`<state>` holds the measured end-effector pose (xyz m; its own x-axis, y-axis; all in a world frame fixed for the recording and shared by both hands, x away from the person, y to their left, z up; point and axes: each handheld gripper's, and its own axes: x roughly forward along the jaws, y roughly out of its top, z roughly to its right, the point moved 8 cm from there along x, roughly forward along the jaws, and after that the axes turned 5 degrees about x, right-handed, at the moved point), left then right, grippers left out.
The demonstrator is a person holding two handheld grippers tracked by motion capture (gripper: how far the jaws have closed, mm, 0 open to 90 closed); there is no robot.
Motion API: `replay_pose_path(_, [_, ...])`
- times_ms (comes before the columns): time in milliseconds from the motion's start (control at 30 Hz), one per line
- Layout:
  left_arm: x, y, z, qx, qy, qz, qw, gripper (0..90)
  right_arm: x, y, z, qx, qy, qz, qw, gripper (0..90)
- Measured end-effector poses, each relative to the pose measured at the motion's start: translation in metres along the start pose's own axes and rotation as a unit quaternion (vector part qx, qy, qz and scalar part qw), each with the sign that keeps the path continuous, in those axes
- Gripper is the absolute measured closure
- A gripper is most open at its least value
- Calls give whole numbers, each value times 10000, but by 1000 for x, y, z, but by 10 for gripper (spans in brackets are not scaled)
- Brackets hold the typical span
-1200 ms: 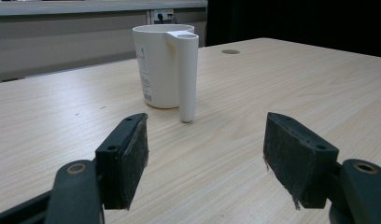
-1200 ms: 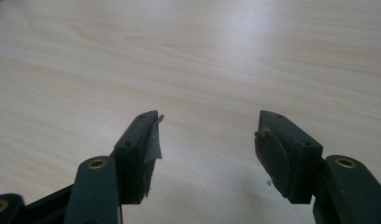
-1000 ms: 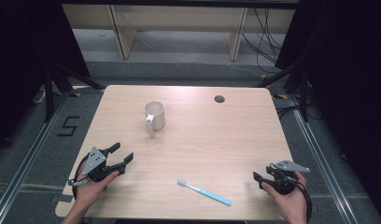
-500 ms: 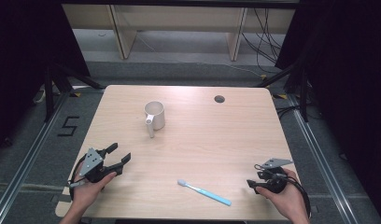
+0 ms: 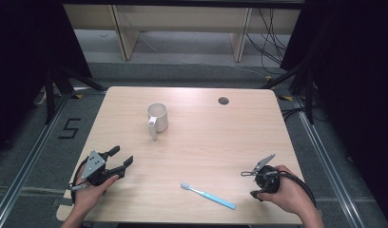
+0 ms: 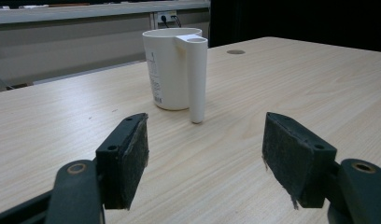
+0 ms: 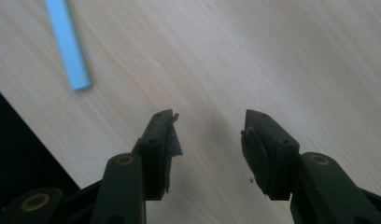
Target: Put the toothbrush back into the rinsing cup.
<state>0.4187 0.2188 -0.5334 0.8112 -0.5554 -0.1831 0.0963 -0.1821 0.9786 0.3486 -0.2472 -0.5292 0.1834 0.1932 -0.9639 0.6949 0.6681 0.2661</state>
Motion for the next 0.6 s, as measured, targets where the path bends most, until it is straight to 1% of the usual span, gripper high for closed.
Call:
replay_pose_path(33, [0,0,0,7,2,-7,10000,308,0,1,-2,-85,72,-10,9999,543])
replay_pose_path(100, [0,-1,0,-28,18,-14,10000,308,-1,1,-5,-94,109,-102,9998,548])
replay_pose_path(133, [1,-1,0,-36,11,36,10000,308,-2,0,-6,-5,89,-214,9997,551])
replay_pose_path(167, [1,-1,-1,-33,5,58,10000,308,-1,1,-6,-120,136,-252,9995,554])
replay_pose_path(233, [1,-1,-1,-41,13,59,10000,308,-2,0,-8,-124,116,-368,9992,557])
replay_pose_path(267, [1,-2,-2,-61,23,56,10000,308,-3,1,-8,-169,110,-424,9989,559])
replay_pose_path(300, [0,-3,-2,-44,47,-31,10000,308,-3,1,-9,-276,135,-459,9985,559])
replay_pose_path(333, [0,-3,-2,-32,41,-34,10000,308,-4,1,-11,-201,127,-535,9983,561])
replay_pose_path(367, [0,-3,-2,-32,37,-42,10000,308,-3,1,-12,-266,137,-582,9979,562])
replay_pose_path(400, [0,-4,-1,-26,34,-57,10000,308,-3,2,-14,-266,128,-657,9974,562])
replay_pose_path(433, [0,-4,-1,-22,33,-65,10000,308,-2,2,-14,-340,130,-684,9970,564])
replay_pose_path(467, [0,-4,-1,-27,23,-48,10000,308,-1,2,-12,-494,89,-791,9956,564])
replay_pose_path(500, [0,-4,-1,-27,24,-47,10000,308,0,3,-15,-453,103,-820,9955,565])
replay_pose_path(533, [0,-5,-1,-27,23,-49,10000,308,0,4,-15,-543,69,-869,9947,566])
replay_pose_path(567, [2,-5,-1,-40,29,9,10000,307,0,5,-16,-559,90,-900,9943,566])
replay_pose_path(600, [2,-5,-1,-46,32,19,10000,307,0,6,-20,-487,92,-937,9944,566])
